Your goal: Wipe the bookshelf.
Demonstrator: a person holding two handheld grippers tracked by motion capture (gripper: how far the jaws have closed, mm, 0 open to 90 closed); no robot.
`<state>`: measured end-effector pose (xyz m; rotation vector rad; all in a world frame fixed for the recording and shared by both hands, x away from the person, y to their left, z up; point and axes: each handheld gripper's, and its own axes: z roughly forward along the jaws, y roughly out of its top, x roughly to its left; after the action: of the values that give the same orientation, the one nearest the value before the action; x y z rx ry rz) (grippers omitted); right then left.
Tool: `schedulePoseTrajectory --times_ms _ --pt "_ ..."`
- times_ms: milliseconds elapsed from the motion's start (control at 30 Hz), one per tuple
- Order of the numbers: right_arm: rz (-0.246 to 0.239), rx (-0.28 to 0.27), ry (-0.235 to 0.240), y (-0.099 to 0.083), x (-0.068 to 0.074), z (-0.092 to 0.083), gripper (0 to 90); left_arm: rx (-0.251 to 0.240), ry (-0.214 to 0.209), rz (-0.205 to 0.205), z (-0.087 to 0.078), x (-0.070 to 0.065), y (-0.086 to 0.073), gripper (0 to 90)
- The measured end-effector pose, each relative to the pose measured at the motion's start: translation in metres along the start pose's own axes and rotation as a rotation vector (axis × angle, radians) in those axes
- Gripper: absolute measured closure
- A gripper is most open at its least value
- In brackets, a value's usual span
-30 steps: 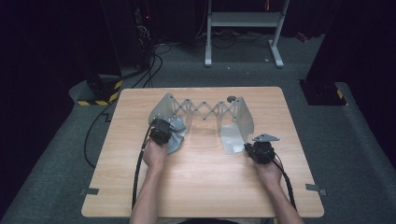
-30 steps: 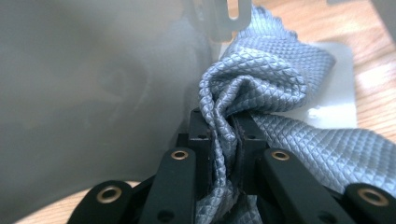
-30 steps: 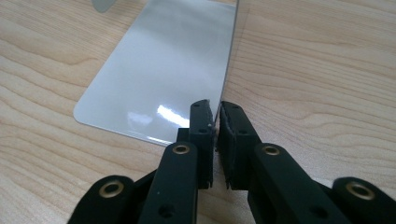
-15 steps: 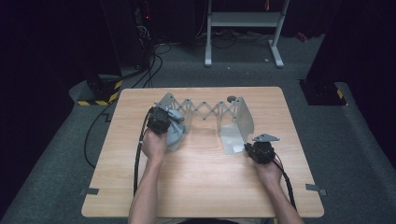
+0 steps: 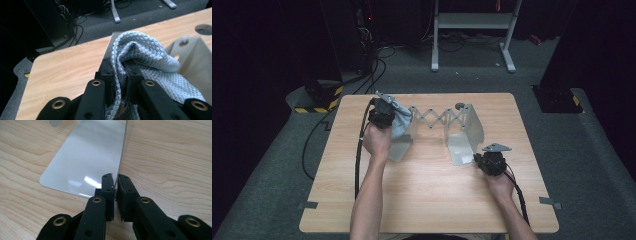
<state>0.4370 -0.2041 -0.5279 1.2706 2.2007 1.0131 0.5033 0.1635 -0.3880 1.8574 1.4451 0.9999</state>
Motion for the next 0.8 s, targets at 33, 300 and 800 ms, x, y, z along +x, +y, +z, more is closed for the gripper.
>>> schedulePoseTrajectory --times_ms 33,300,800 --pt "0.000 0.000 0.000 0.000 0.000 0.000 84.3 0.000 -0.004 -0.002 0.002 -0.001 0.001 80.1" --pt "0.000 0.000 -0.002 0.000 0.000 0.000 84.3 0.056 -0.027 0.036 0.024 -0.012 -0.007 80.0" --pt "-0.004 -0.001 -0.006 0.000 0.001 0.000 84.2 0.196 -0.070 0.075 0.068 -0.027 -0.050 79.8"
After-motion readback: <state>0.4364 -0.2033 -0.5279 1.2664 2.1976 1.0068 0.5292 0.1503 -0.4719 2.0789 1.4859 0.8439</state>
